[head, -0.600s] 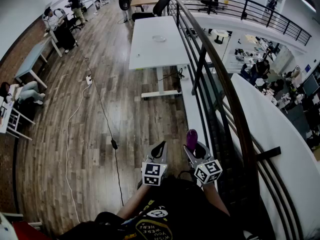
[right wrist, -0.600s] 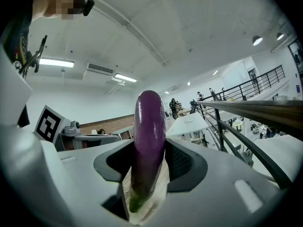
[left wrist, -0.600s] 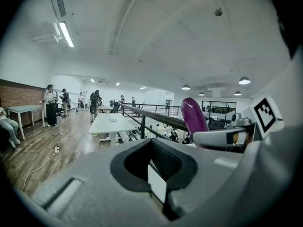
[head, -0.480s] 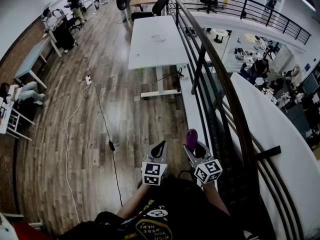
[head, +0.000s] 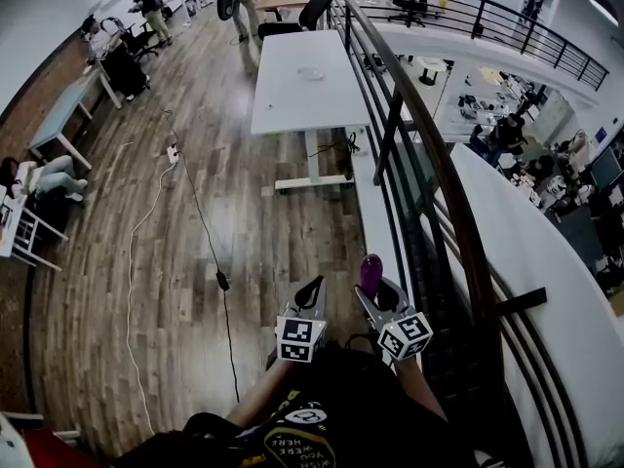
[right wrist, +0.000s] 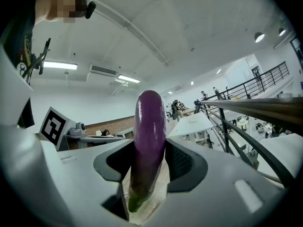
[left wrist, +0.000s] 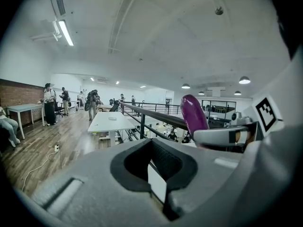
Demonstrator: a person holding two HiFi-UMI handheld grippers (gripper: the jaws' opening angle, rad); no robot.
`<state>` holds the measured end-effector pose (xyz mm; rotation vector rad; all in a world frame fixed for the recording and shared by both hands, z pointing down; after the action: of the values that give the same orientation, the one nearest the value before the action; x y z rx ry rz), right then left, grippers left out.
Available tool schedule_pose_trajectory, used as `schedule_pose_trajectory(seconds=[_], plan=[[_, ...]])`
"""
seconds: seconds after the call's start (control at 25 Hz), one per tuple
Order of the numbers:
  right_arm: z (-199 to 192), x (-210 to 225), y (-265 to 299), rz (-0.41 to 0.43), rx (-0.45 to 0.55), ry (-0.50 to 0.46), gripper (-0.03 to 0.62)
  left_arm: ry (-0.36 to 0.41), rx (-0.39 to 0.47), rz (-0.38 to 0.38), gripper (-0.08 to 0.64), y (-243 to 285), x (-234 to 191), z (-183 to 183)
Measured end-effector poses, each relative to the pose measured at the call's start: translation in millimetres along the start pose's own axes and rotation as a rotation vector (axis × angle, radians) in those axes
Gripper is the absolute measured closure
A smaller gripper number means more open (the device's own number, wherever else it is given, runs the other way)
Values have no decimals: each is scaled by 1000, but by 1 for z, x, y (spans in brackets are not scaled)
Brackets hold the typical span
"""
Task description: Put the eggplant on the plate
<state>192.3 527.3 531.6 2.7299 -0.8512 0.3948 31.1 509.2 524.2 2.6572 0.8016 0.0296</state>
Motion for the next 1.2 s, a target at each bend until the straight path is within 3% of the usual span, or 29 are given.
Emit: schedule_pose_trajectory(seconds=[0.28,0.72,1.2], plan=[[0,-15,11,81,-1,13,391,-2,-20,8,554,-6,-5,-3],[5,-4,76,87,-41,66,391,-37,-58,-21,554,26,-51,-3],[55,12,189,39,1,1,391,-10,25,-50,554,84,-160,54]])
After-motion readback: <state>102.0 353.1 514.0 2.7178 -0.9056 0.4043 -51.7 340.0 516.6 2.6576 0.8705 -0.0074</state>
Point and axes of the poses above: the fingertips, and each gripper's own axes: y forward along the fingers, x to its right, z out of its top, the point moved 6 cm from there along -y, backward along the fingers, and after that the axes turned 2 degrees about -x, right-handed, at the moved point
